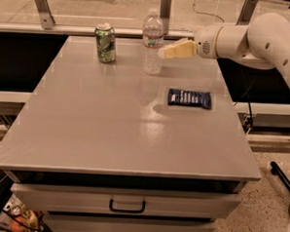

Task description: Knock water bottle over

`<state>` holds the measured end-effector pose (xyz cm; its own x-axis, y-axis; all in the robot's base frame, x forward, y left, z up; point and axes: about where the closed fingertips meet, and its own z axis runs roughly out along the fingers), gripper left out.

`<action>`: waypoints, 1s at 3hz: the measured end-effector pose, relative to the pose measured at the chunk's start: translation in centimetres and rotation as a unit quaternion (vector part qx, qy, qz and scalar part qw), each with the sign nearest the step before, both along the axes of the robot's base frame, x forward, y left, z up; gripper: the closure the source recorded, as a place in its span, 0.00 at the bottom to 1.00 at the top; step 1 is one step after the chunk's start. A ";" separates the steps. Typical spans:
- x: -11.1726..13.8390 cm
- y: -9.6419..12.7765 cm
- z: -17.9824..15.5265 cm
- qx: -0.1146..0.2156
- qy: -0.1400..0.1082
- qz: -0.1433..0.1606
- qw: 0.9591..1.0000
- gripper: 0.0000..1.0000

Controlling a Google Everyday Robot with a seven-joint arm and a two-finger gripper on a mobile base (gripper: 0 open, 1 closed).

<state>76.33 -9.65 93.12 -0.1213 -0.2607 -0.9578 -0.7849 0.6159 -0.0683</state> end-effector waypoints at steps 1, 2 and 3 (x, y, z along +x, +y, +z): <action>1.2 0.6 -0.4 0.026 -0.008 0.004 1.000 0.00; 2.0 1.2 0.0 0.041 -0.018 0.007 0.999 0.00; 2.5 2.0 0.4 0.053 -0.025 0.012 0.998 0.00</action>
Offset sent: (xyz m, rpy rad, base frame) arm 0.0292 0.0120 0.0070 0.1177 -0.0646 0.0100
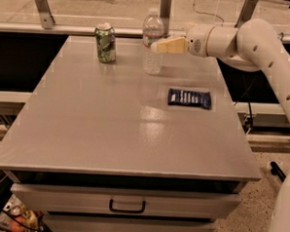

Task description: Knock water bottle over

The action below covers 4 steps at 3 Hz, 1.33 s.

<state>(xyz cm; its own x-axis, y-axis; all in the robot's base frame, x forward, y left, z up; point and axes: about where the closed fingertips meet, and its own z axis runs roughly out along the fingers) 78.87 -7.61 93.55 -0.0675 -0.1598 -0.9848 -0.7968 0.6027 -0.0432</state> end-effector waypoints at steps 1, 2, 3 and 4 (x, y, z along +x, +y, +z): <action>0.3 1.1 0.1 0.005 -0.004 0.008 1.000 0.00; 0.4 1.7 -0.6 0.016 -0.008 0.012 1.000 0.16; 0.4 2.1 -0.7 0.017 -0.008 0.015 1.000 0.40; 0.4 2.5 -0.8 0.018 -0.007 0.017 1.000 0.62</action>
Offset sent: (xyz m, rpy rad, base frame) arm 0.0051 0.0179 -0.0146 0.0607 -0.0274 0.0251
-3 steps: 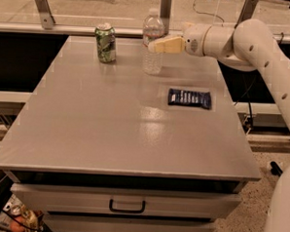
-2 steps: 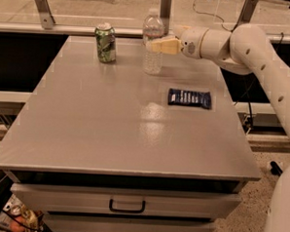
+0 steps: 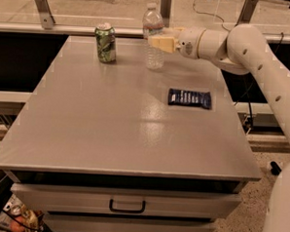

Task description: Knock water bottle over

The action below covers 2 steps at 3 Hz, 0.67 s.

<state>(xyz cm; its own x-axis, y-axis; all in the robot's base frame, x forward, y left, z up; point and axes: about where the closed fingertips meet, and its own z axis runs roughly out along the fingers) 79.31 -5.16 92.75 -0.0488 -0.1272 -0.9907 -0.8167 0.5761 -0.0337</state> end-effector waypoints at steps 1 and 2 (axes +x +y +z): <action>0.0 0.4 -0.1 0.000 0.001 0.002 1.000 0.87; 0.0 0.7 -0.1 0.001 0.001 0.005 1.000 1.00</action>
Offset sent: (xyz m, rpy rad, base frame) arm 0.0000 0.0032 -0.0006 0.0006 0.0010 0.0044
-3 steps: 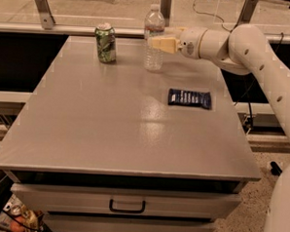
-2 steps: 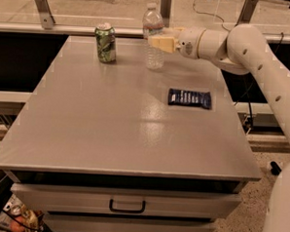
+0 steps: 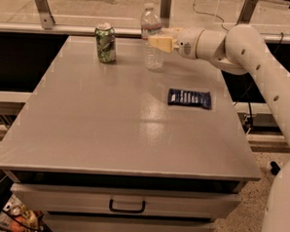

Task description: Knock water bottle over

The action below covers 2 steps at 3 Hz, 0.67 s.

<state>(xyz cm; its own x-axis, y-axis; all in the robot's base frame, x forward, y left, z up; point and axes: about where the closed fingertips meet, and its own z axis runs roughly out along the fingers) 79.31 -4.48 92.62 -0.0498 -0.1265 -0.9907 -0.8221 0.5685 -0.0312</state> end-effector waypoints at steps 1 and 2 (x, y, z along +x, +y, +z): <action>0.0 0.0 0.0 0.000 0.000 0.000 1.000 1.00; -0.7 -0.2 0.8 -0.029 0.006 0.000 1.000 1.00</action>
Offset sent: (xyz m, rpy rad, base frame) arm -0.0178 -0.0144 0.0240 -0.1575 0.0306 -0.0106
